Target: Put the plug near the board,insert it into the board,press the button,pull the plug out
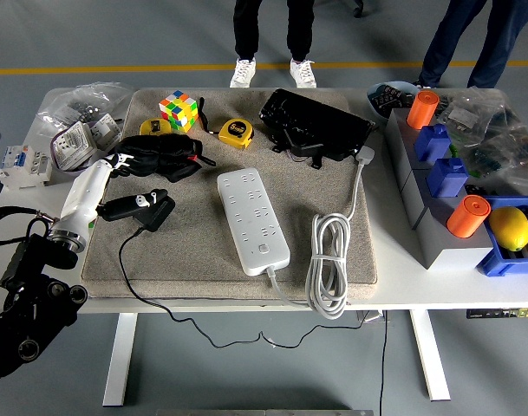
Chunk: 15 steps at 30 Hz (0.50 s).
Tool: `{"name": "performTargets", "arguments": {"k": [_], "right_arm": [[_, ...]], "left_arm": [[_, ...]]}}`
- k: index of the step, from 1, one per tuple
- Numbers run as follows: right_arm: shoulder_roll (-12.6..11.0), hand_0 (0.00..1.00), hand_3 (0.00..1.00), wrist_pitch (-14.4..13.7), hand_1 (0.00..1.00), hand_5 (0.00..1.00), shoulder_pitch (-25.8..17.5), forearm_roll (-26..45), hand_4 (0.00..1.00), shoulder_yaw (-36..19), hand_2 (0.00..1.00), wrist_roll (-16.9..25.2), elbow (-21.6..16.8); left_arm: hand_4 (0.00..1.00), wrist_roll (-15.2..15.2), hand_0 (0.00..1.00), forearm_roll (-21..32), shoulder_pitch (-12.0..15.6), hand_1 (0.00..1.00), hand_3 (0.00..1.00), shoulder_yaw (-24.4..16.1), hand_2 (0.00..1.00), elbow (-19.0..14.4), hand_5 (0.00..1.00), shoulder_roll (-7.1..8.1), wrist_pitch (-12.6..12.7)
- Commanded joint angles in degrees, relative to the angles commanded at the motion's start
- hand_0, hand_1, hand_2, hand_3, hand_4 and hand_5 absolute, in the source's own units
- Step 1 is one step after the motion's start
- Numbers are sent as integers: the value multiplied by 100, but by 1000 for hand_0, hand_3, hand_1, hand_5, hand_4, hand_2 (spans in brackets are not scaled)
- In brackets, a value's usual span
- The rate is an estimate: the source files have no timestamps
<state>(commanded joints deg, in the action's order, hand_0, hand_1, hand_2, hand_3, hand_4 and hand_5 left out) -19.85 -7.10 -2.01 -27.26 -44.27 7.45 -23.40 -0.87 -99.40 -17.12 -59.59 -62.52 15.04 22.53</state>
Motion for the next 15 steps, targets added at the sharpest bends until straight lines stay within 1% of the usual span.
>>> {"name": "performTargets", "arguments": {"k": [4, 6, 14, 15], "right_arm": [[24, 608, 546, -3, 628, 280, -9, -4, 762, -73, 575, 5, 1], [40, 608, 546, -1, 628, 280, -14, -5, 762, -95, 575, 8, -2], [71, 608, 546, 0, 628, 279, 10, -3, 762, -152, 575, 15, -6], [73, 608, 546, -1, 628, 279, 10, -4, 763, -160, 574, 17, -6]], "left_arm": [[998, 76, 689, -61, -50, 700, 730, 133, 709, 37, 615, -20, -14], [998, 141, 689, -105, -70, 700, 730, 179, 709, 95, 615, -53, -15], [998, 237, 683, -231, -163, 703, 729, 283, 711, 362, 624, -142, 103], [998, 263, 677, -264, -167, 703, 729, 282, 713, 386, 591, -154, 124]]}}
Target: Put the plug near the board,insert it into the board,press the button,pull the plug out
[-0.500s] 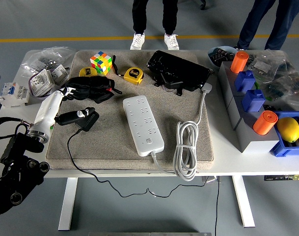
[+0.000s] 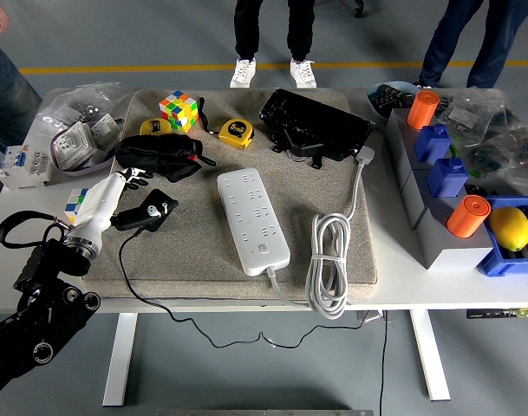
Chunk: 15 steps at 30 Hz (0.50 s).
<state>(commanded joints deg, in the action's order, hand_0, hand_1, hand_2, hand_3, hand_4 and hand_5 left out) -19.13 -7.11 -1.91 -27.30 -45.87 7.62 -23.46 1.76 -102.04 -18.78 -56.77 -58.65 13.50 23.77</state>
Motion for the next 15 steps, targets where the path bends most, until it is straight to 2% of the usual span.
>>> {"name": "performTargets", "arguments": {"k": [5, 6, 11, 12, 15], "right_arm": [[11, 608, 546, -4, 628, 279, -18, 0, 763, -19, 574, 3, 5], [14, 608, 546, -5, 628, 279, -21, -3, 763, -27, 574, 5, 3], [33, 608, 546, -10, 628, 279, -12, -7, 763, -61, 574, 16, -1], [35, 608, 546, -10, 628, 279, -11, -7, 764, -65, 573, 18, -1], [37, 608, 546, -13, 628, 279, -2, -10, 764, -73, 573, 23, -2]], "left_arm": [[998, 140, 677, -153, -23, 703, 729, 14, 713, 98, 591, -45, 7], [998, 159, 666, -156, -23, 695, 725, 20, 707, 114, 531, -52, -3], [998, 211, 666, -169, -36, 695, 725, 53, 707, 172, 531, -91, 3], [998, 222, 644, -187, -42, 672, 720, 57, 686, 184, 483, -97, 5], [998, 250, 644, -214, -71, 672, 720, 73, 686, 237, 483, -119, -4]]}}
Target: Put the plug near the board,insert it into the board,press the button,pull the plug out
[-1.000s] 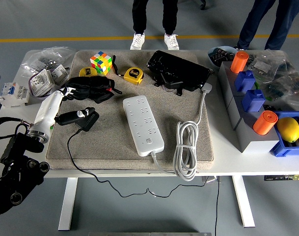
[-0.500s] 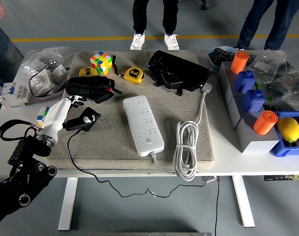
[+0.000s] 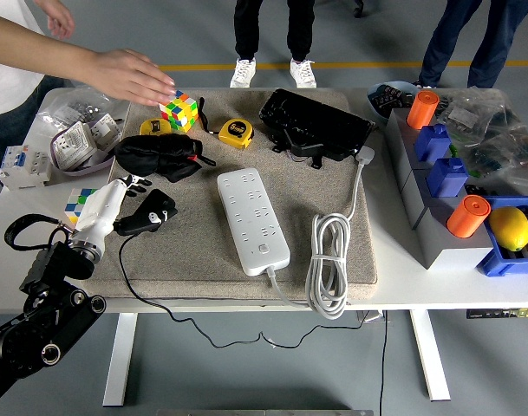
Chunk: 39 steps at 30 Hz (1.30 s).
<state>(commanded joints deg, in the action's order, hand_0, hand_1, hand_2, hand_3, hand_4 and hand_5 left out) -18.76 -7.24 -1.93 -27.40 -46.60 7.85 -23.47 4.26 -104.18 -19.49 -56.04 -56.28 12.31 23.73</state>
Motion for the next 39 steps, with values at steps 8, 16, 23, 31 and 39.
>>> {"name": "performTargets", "arguments": {"k": [8, 16, 23, 31, 39], "right_arm": [[-1, 607, 546, -11, 625, 278, -10, -5, 764, -27, 573, 16, -3], [8, 607, 544, -27, 623, 277, 24, -17, 760, -43, 572, 23, -6], [14, 607, 544, -30, 624, 276, 20, -33, 758, -47, 571, 19, -11], [19, 607, 544, -38, 622, 276, 19, -43, 757, -76, 570, 31, -10], [29, 607, 543, -38, 621, 275, 18, -57, 756, -96, 570, 33, -13]], "left_arm": [[998, 29, 624, -3, 0, 646, 716, 14, 665, 101, 456, -42, 13], [998, 9, 355, 140, -34, 466, 600, 5, 521, 161, 272, -73, 98], [993, -50, 332, 268, -45, 409, 571, 8, 490, 210, 231, -96, 152], [954, -164, 308, 329, -62, 393, 550, 13, 485, 225, 190, -108, 230], [855, -187, 273, 386, -59, 389, 539, 47, 475, 240, 99, -124, 228]]}}
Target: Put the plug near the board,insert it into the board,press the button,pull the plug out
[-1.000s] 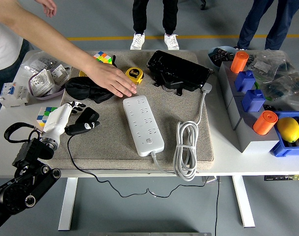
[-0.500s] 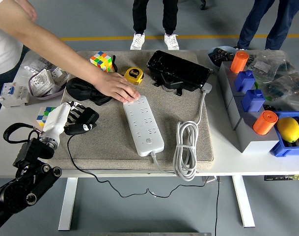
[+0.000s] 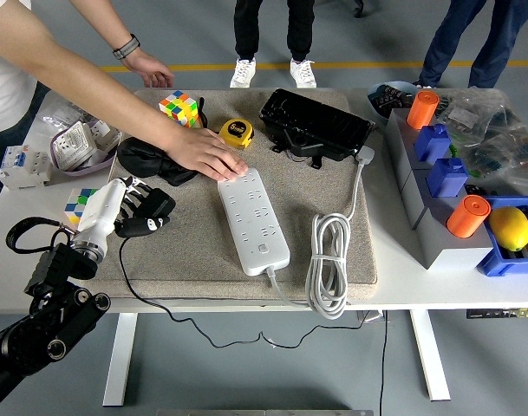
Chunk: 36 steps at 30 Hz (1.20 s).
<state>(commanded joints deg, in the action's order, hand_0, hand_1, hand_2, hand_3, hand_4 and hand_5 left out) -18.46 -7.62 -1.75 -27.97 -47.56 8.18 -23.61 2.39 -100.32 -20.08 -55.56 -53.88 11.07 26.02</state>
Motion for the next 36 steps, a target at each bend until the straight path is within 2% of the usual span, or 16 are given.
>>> {"name": "performTargets", "arguments": {"k": [1, 6, 7, 20, 28, 33, 36], "right_arm": [[2, 607, 542, 0, 621, 274, -1, 0, 754, 0, 569, 0, 0], [5, 607, 542, -1, 621, 274, -14, -10, 754, -13, 569, 2, -8], [5, 607, 542, -1, 620, 274, -11, -11, 754, -16, 569, 2, -9], [34, 607, 543, -16, 618, 271, -31, -13, 751, -84, 568, 28, -11], [43, 606, 543, -24, 618, 271, -41, -5, 750, -132, 568, 49, -8], [50, 607, 543, -53, 613, 268, -48, 3, 747, -201, 566, 111, -12], [49, 607, 543, -51, 613, 268, -61, 6, 747, -219, 566, 110, -9]], "left_arm": [[815, 12, 247, 28, 2, 347, 534, 5, 440, 3, 69, -1, -12], [815, 24, 247, 74, 24, 347, 534, 12, 440, -27, 69, -4, -37], [814, -1, 230, 113, 23, 327, 526, 10, 384, -40, 54, -3, -27], [807, -358, 217, 494, 50, 292, 517, -18, 347, -374, 46, 72, 62], [798, -778, 213, 1045, -120, 284, 514, 419, 342, -894, 39, 353, -82], [785, -1230, 211, 1349, -391, 277, 516, 901, 334, -1127, 32, 559, -288], [785, -1381, 211, 1416, -557, 277, 516, 1196, 334, -1166, 32, 627, -429]]}}
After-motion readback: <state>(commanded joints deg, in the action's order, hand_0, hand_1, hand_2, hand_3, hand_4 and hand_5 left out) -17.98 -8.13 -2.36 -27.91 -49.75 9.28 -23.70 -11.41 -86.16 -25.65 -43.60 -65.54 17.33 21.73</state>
